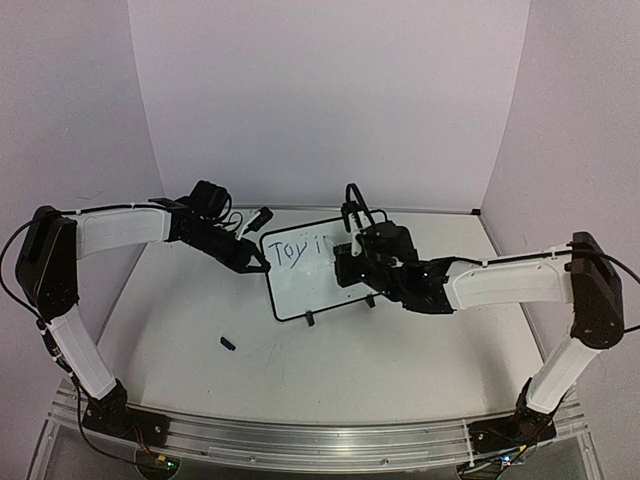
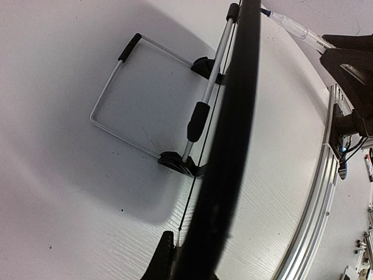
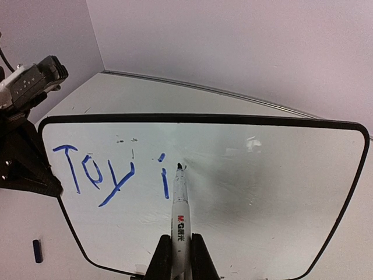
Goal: Write a sentence on the whiteboard
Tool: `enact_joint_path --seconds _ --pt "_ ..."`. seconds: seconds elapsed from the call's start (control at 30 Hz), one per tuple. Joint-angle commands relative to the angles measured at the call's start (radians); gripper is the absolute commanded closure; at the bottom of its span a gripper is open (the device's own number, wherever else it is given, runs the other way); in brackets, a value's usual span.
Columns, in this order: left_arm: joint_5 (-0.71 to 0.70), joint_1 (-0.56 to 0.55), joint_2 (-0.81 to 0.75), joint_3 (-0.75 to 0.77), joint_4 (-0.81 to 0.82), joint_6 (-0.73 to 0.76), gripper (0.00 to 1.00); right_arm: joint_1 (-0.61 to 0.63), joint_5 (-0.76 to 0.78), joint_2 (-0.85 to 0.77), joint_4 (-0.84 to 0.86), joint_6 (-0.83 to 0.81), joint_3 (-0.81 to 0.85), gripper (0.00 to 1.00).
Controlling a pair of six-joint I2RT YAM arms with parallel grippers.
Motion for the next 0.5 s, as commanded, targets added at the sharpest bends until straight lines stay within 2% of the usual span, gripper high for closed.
enact_joint_path --seconds 0.0,0.47 --pt "-0.07 -0.004 0.02 0.023 -0.019 0.009 1.0 0.003 0.021 0.012 0.011 -0.009 0.023 1.0" --pt "-0.068 -0.004 0.017 0.023 -0.019 0.009 1.0 0.001 0.025 0.043 -0.009 -0.018 0.04 1.0"
